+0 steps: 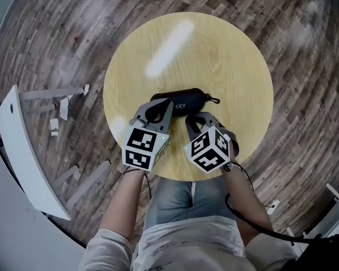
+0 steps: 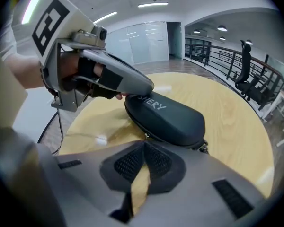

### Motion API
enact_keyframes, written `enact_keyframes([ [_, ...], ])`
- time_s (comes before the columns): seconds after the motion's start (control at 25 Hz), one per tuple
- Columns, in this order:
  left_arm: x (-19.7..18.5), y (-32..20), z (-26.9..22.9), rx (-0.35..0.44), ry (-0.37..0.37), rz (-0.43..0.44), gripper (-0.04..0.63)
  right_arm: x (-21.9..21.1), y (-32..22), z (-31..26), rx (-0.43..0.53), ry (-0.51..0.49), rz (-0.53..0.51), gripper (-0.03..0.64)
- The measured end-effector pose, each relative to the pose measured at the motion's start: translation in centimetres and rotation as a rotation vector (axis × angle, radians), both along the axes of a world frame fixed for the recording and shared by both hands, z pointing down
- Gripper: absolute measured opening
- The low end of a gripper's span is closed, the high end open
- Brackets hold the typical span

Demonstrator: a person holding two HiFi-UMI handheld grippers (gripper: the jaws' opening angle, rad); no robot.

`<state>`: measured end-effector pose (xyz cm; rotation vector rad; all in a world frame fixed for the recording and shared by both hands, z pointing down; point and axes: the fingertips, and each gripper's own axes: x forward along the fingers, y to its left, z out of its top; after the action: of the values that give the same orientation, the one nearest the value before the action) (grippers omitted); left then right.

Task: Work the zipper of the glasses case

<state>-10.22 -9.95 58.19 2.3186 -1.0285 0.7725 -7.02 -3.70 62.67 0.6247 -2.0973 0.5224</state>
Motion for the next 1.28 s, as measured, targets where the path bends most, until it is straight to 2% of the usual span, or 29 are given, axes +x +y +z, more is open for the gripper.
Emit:
enact_keyframes([
  [0.16, -0.1, 0.0, 0.0, -0.016, 0.015, -0.015, 0.003, 0.1, -0.1, 0.0, 0.013, -0.007, 0.005, -0.002],
  [0.32, 0.5, 0.6, -1.8, -0.025, 0.103, -0.022, 0.003, 3.6, -1.0, -0.6, 0.085, 0.051, -0.049, -0.002],
  [0.52, 5.2, 1.0, -3.4, -0.039, 0.178, 0.082, 0.003, 10.1, -4.0, -0.5, 0.183, 0.152, -0.152, -0.002],
  [0.64, 8.6, 0.2, -2.9, -0.035, 0.156, 0.159, 0.003, 11.9, -5.6, -0.2, 0.199, 0.181, -0.210, -0.002],
  [0.84, 12.4, -1.0, -1.0, -0.043, 0.047, 0.270, 0.003, 11.9, -6.4, 0.0, 0.214, 0.170, -0.288, 0.000],
  [1.0, 12.7, -0.9, -0.1, -0.066, 0.023, 0.280, 0.003, 12.0, -5.9, 0.1, 0.195, 0.162, -0.314, -0.002],
  [1.16, 13.2, -0.9, 0.1, -0.036, -0.010, 0.287, 0.003, 12.6, -4.8, 0.3, 0.163, 0.163, -0.325, -0.002],
  [1.28, 13.2, -0.8, 0.2, -0.042, -0.009, 0.281, 0.003, 12.7, -3.4, 0.3, 0.136, 0.149, -0.321, -0.002],
])
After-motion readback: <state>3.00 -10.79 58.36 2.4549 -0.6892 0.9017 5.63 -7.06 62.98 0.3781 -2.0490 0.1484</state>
